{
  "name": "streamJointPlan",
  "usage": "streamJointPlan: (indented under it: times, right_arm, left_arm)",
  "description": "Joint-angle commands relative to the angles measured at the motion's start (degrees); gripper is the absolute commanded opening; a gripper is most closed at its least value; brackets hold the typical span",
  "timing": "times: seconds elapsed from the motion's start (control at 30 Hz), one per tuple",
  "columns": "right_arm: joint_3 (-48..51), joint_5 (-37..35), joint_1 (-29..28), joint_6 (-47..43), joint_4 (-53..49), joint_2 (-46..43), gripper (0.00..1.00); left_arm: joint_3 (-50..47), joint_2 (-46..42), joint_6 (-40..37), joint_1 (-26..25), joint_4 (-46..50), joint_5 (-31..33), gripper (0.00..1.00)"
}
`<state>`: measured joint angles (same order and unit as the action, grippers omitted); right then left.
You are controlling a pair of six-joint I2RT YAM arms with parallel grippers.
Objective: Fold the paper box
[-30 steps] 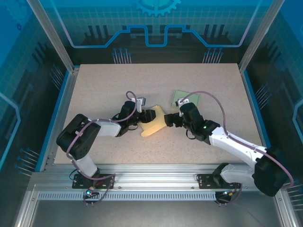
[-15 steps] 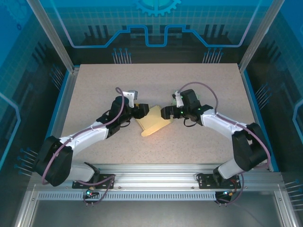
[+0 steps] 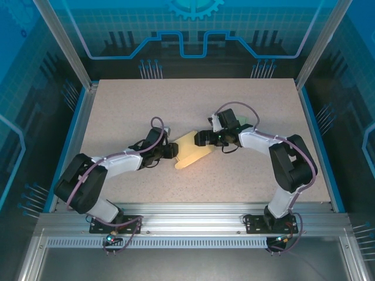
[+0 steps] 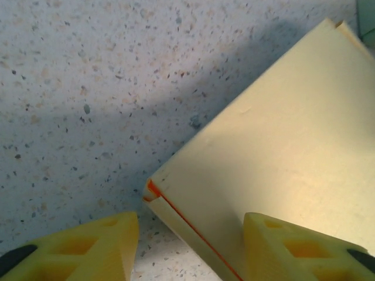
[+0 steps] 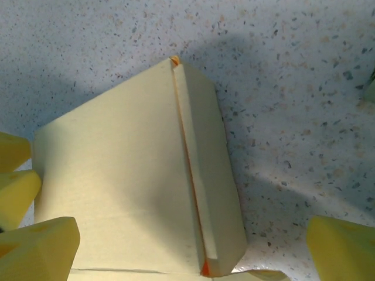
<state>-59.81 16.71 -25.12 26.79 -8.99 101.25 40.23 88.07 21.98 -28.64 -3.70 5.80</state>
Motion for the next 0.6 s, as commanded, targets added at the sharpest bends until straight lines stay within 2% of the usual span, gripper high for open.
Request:
streamJointPlan:
  times: [0.0, 0.17, 0.43, 0.57]
  right_arm:
    - [-0.50, 4.09, 1.13, 1.88, 0.32, 1.67, 1.00]
    - [1.11, 8.11, 1.70, 3.85, 3.67, 2.97, 0.99]
    - [3.73, 16.18, 1.95, 8.98, 12.39, 4.63, 0.91]
    - [4.59, 17.39, 1.96, 10.77, 14.76, 5.07, 0.89]
  left_arm:
    - [-0.57, 1.38, -0.70, 0.34, 1.00, 0.83, 0.46]
    - [-2.63, 2.38, 0.89, 1.76, 0.33, -0.60, 0.38]
    - [-6.60, 1.99, 3.85, 5.03, -3.71, -4.81, 0.25]
    - [-7.28, 3.01, 5.44, 6.12, -5.53, -6.96, 0.19]
